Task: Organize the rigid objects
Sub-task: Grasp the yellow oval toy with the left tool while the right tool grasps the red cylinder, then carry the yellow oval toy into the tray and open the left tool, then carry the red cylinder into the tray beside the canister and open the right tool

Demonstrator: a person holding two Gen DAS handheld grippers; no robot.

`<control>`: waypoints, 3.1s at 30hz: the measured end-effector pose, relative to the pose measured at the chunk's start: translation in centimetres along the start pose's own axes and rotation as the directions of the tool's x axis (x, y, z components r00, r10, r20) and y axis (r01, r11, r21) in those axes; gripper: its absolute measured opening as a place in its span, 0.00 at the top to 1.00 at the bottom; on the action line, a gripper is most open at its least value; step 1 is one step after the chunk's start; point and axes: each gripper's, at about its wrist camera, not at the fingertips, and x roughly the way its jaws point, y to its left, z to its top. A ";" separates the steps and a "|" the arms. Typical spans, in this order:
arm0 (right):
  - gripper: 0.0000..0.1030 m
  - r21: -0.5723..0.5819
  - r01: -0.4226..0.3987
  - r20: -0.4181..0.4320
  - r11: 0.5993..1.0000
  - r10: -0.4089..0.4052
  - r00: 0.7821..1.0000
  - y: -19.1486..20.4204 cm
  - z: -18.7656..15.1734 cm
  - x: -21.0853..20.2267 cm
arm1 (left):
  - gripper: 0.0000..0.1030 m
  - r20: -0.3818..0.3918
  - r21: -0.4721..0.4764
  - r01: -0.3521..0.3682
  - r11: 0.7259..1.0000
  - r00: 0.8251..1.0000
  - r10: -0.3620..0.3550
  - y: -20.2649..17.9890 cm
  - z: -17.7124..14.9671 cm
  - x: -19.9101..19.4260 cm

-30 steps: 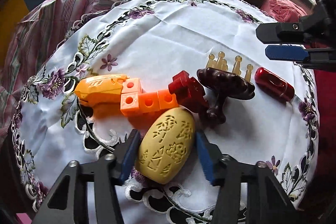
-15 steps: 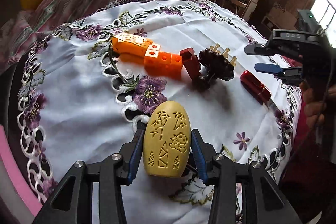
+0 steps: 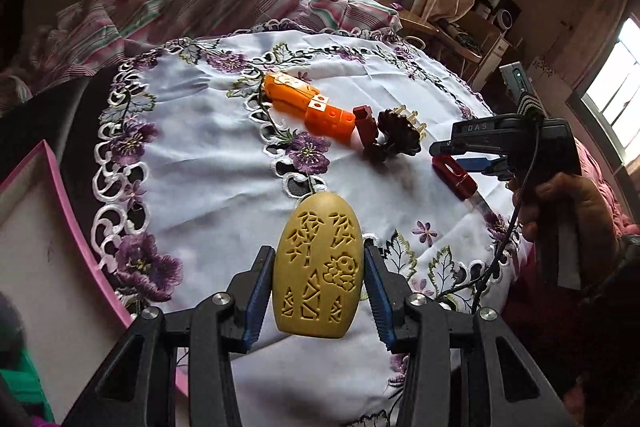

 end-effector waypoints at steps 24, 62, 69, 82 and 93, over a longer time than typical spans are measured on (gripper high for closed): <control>0.77 -0.284 0.247 0.032 0.926 -0.249 0.968 4.2 -2.1 1.3 | 0.56 0.138 -0.545 -0.116 0.831 0.965 0.225 19.5 -4.6 -11.6; 0.77 -0.347 0.268 0.066 0.899 -0.262 0.963 4.9 -1.9 1.6 | 0.38 0.087 -0.442 -0.406 0.800 0.868 0.488 16.5 -3.4 -10.7; 0.77 -0.331 0.257 0.066 0.908 -0.250 0.966 4.7 -2.0 1.2 | 0.34 0.109 -0.418 -0.433 0.799 0.849 0.517 13.0 -5.4 -12.0; 0.78 -0.314 0.232 0.074 0.921 -0.219 0.973 4.8 -2.2 0.6 | 0.29 0.100 -0.442 -0.437 0.783 0.844 0.528 11.7 -7.9 -13.2; 0.78 -0.227 0.215 0.144 0.950 -0.185 0.972 3.3 -1.0 -1.1 | 0.28 0.085 -0.465 -0.431 0.773 0.848 0.524 11.8 -9.6 -13.6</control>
